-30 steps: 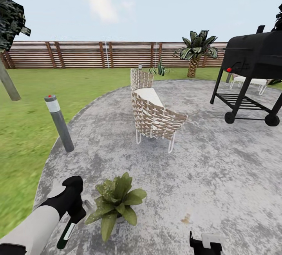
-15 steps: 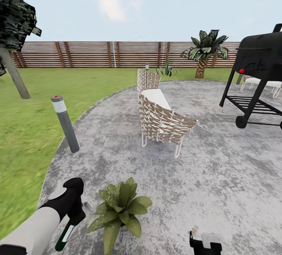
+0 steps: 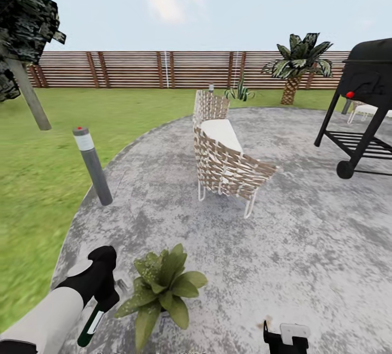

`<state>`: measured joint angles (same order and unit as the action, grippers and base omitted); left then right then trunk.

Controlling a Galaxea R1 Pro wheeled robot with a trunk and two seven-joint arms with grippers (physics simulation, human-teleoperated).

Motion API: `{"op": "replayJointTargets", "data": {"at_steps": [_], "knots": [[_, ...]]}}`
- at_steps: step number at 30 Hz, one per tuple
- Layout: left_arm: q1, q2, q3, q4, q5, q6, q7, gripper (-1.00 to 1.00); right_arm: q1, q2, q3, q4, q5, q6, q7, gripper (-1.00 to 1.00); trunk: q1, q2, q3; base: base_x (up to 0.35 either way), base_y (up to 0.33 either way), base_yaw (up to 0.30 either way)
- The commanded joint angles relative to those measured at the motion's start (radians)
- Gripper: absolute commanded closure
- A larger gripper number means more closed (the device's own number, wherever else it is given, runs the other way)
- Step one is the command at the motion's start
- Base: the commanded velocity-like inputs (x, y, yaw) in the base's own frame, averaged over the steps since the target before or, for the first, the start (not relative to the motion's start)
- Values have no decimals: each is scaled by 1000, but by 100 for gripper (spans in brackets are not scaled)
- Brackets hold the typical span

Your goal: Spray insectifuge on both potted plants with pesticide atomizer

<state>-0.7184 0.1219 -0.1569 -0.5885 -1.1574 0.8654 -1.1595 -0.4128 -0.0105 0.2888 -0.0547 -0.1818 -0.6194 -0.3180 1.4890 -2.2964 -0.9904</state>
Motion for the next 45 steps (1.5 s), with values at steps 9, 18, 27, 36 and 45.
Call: {"op": "replayJointTargets", "data": {"at_steps": [9, 18, 27, 36, 45], "knots": [[-1, 1, 0, -2, -7, 7, -9, 100, 0, 0, 9, -1, -8, -2, -3, -100, 0, 0, -1, -99, -267, 274], [-1, 4, 2, -2, -7, 7, -9, 100, 0, 0, 9, -1, -8, -2, -3, -100, 0, 0, -1, -16, -268, 129], [-1, 5, 2, -2, -7, 6, -8, 100, 0, 0, 9, -1, -8, -1, -3, -100, 0, 0, -1, -166, -231, 265], [-1, 13, 3, -2, -7, 7, -8, 100, 0, 0, 9, -1, -8, -2, -2, -100, 0, 0, -1, 32, -115, 277], [1, 1, 7, -1, -7, 6, -9, 100, 0, -5, 9, -1, -7, -2, -1, -100, 0, 0, -1, 1, -1, 86]]}}
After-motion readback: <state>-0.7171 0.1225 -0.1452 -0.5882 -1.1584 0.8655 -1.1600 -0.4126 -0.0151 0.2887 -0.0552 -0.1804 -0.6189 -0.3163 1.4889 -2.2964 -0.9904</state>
